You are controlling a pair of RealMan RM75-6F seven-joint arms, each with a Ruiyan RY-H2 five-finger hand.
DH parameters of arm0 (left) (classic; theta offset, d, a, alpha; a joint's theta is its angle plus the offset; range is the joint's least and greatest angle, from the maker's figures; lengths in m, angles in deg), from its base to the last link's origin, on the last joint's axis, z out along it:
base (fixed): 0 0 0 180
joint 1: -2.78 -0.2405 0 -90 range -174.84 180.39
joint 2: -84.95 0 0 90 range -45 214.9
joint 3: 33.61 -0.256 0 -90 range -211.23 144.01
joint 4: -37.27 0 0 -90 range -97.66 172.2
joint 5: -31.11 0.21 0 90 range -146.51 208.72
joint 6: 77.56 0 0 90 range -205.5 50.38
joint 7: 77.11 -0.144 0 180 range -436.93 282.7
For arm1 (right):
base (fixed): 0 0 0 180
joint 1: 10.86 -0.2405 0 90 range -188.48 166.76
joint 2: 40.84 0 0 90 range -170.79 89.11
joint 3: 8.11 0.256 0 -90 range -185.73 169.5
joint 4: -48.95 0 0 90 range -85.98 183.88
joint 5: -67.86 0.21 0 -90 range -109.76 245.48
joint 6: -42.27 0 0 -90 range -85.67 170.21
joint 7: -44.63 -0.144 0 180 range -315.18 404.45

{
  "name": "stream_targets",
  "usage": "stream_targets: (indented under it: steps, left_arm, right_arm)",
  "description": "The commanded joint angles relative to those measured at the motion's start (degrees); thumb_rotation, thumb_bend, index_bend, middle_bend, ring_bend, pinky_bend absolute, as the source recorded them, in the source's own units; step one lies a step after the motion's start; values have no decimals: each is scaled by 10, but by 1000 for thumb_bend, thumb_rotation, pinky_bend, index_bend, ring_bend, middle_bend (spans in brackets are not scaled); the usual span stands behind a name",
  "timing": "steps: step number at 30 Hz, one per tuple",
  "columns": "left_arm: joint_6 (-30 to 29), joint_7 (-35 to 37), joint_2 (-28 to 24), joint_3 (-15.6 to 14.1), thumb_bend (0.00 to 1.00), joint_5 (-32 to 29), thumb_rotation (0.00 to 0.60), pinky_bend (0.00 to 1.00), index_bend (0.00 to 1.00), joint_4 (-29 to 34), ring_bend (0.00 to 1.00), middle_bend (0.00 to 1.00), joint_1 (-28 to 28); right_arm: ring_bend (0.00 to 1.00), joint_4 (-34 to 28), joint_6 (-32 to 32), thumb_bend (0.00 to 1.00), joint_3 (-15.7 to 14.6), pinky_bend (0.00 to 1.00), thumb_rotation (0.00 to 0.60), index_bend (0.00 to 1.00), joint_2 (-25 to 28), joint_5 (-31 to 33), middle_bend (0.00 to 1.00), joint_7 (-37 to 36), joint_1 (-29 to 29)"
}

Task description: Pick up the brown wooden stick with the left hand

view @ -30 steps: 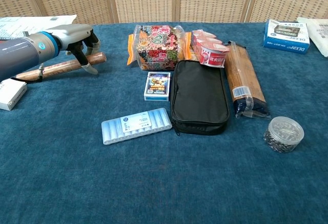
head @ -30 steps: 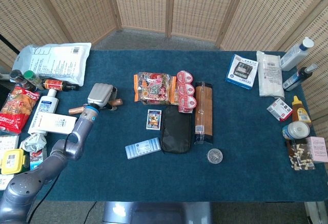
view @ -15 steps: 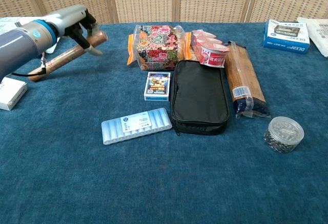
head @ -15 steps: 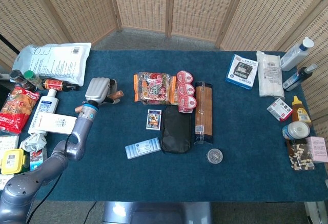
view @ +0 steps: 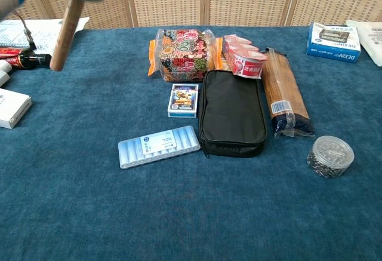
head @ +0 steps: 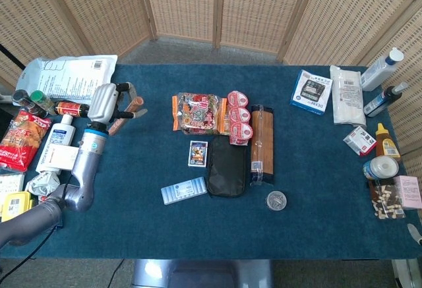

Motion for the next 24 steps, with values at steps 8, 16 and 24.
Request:
stream_targets:
  steps: [8,16,24]
  left_arm:
    - [-133,33,-110,76,221,2,600,1000,823,204,1000,983,-61]
    - [-175,65,-141,126,219,-14,600,1000,824,288,1000,983,-73]
    - [-175,104,-138,143,221,-36,600,1000,824,299,1000,986,-72]
  right_arm:
    - [0,28,-22,41,-3,0,599,0,-18,-3,0,-28,-14]
    - [0,48,-35,40,-3,0,600,0,-34,-4,0,-43,-24]
    - [0,48,-39,39,-3,0,600,0,-33,1,0,-42,-26]
